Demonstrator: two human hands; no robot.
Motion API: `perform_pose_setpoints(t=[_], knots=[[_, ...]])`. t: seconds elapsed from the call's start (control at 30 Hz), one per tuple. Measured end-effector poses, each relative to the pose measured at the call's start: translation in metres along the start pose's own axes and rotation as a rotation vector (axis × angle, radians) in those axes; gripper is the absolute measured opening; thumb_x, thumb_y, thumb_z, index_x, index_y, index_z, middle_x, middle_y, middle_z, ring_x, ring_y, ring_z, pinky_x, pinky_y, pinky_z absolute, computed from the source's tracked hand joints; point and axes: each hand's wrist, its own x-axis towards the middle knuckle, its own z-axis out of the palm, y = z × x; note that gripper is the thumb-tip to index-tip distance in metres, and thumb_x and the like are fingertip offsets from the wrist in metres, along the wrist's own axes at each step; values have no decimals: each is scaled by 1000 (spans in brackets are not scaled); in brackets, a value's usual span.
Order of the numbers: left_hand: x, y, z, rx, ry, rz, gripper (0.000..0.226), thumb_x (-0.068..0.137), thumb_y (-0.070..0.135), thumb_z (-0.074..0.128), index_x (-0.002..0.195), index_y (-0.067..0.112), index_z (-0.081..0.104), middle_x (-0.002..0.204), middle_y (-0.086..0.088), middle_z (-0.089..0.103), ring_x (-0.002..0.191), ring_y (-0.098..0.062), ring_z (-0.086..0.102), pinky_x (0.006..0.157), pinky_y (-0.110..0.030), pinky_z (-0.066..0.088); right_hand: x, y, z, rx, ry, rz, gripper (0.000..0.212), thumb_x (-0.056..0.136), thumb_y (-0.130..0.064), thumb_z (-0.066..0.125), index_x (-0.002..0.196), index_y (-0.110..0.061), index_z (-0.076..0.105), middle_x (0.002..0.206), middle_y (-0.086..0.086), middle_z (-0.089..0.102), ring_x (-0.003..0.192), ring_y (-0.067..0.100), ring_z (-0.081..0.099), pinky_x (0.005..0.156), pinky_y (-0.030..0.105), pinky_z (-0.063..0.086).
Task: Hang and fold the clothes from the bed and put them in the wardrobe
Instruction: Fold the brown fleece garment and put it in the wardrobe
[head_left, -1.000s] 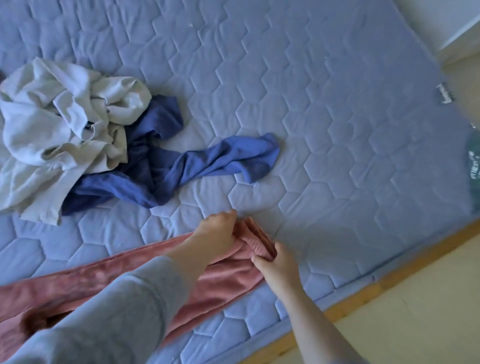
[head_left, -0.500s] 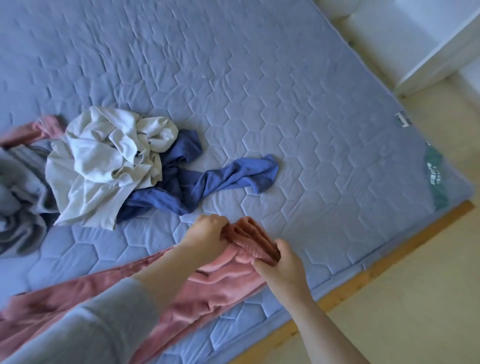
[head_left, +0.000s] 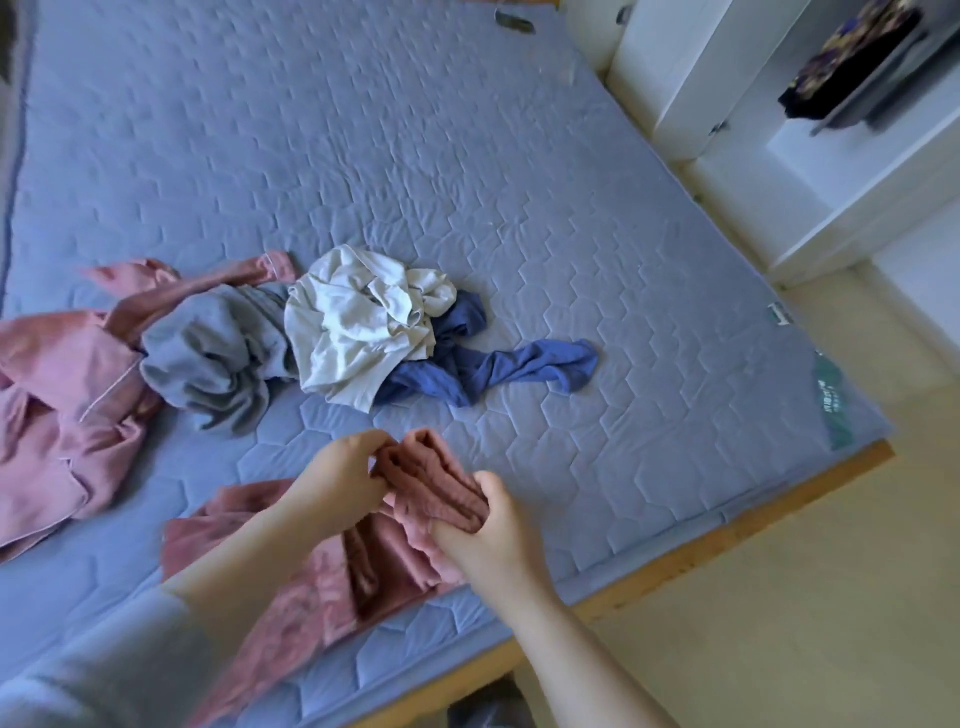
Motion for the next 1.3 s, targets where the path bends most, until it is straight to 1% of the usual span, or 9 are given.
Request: perform_pose_setpoints(t=[0.1,0.33,0.43,0.53,0.63,0.87,1.07,1.2,1.3], knots=[[-30,-31,-20,-129,70,-86,33,74,-7,57,92,19,67,79,-2,71,62,-15,68,64,-30,57,-21,-10,41,6,-49,26,32,63,-37,73,89,-29,56,82,-7,71,74,12,70,69,35,59],[-93,-101,-55,-398,163,-243,9,89,12,63,95,13,70,74,-4,74,67,-17,71,70,-32,60,-54,-35,121,-188,0,-123,36,66,-41,64,98,-26,56,98,-5,67,89,16,64,77,32,52],[-115,-123,-60,-780,158,-338,18,96,16,58,99,3,70,84,-13,71,72,-20,70,71,-31,60,-65,-43,156,-211,-15,-167,28,70,-32,72,91,-22,57,73,-11,63,71,-6,57,62,8,42],[-131,-147,-65,-998,197,-392,25,97,23,57,95,1,69,83,-15,68,71,-23,69,70,-34,61,-74,-45,190,-224,-47,-224,23,71,-26,75,84,-26,56,63,-17,59,69,-14,55,62,2,37],[-142,-178,-62,-1034,237,-450,30,94,36,60,87,9,71,73,-6,67,63,-16,67,59,-26,57,-78,-35,221,-166,-231,-121,22,74,-25,74,89,-24,58,78,-10,69,73,4,62,71,23,51],[-150,-239,-36,-803,233,-588,68,57,75,62,92,18,72,91,-4,74,86,-19,67,71,-32,52,-74,7,264,-167,-508,-24,34,79,-20,69,111,-30,65,98,-13,74,93,1,68,89,30,55],[-140,-262,-6,-713,237,-678,50,66,47,80,103,21,60,95,6,66,92,-14,61,73,-25,44,-53,38,262,-210,-521,23,47,85,3,52,114,-31,64,104,-14,71,96,-3,66,88,15,49],[-131,-269,6,-586,292,-721,31,77,34,65,99,11,63,90,-3,65,88,-21,58,70,-28,40,-29,49,252,-257,-482,44,39,87,2,50,112,-25,64,105,-10,69,95,-4,64,86,11,48],[-129,-267,4,-894,275,-670,26,85,29,55,85,4,64,79,-3,64,77,-20,60,67,-30,47,-7,53,242,-272,-390,37,33,89,0,53,103,-28,64,101,-11,69,92,1,64,86,16,49]])
